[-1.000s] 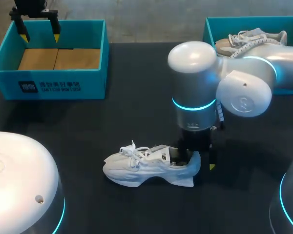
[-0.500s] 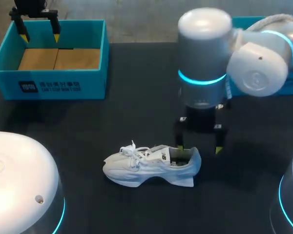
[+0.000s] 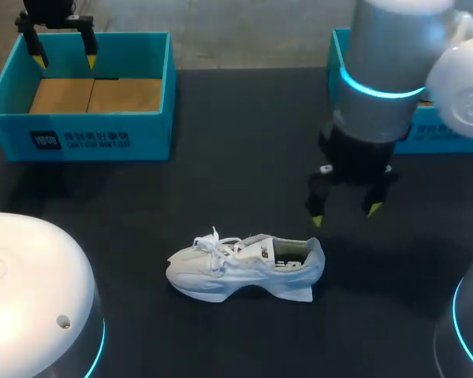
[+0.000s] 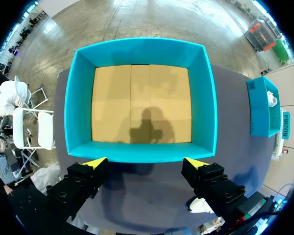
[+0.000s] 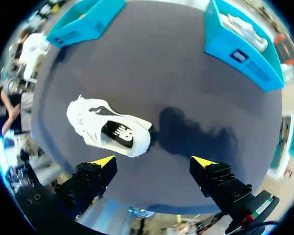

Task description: Take the shoe out of the shoebox, open the shoe tongue, remove and reinsert the insole, then place the shoe into the shoebox

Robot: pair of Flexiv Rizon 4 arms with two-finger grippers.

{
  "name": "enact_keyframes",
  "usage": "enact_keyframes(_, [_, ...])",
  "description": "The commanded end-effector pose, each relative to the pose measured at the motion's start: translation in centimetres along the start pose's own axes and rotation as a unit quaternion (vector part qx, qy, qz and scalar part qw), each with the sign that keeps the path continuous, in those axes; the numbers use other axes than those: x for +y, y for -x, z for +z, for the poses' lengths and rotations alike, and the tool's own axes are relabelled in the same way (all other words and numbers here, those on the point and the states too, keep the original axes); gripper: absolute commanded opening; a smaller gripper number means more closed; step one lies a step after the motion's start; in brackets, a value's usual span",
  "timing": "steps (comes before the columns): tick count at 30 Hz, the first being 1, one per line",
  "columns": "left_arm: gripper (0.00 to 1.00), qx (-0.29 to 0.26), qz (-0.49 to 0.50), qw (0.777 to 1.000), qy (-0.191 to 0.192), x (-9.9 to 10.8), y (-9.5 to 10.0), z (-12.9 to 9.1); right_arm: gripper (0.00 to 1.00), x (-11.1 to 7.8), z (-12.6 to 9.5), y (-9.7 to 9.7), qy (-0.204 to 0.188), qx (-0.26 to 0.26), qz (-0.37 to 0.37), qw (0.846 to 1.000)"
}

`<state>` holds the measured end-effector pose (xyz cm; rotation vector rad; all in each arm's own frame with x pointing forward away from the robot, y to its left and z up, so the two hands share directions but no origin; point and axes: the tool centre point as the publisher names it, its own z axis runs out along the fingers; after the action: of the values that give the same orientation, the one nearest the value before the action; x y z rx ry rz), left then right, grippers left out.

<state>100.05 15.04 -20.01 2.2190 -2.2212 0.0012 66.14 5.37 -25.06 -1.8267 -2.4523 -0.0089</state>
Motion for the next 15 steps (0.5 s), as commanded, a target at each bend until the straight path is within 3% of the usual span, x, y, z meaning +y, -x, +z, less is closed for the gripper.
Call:
enact_keyframes(1, [1.0,0.0,0.0,1.0,0.0,0.02,-0.01,-0.01,1.0,-1.06,-0.58,3.91,0.01,0.162,-0.08,0.984])
enact_keyframes(15, [1.0,0.0,0.0,1.0,0.0,0.02,-0.01,-0.01,1.0,-0.69,-0.43,3.86,0.017,0.158,-0.1,0.982])
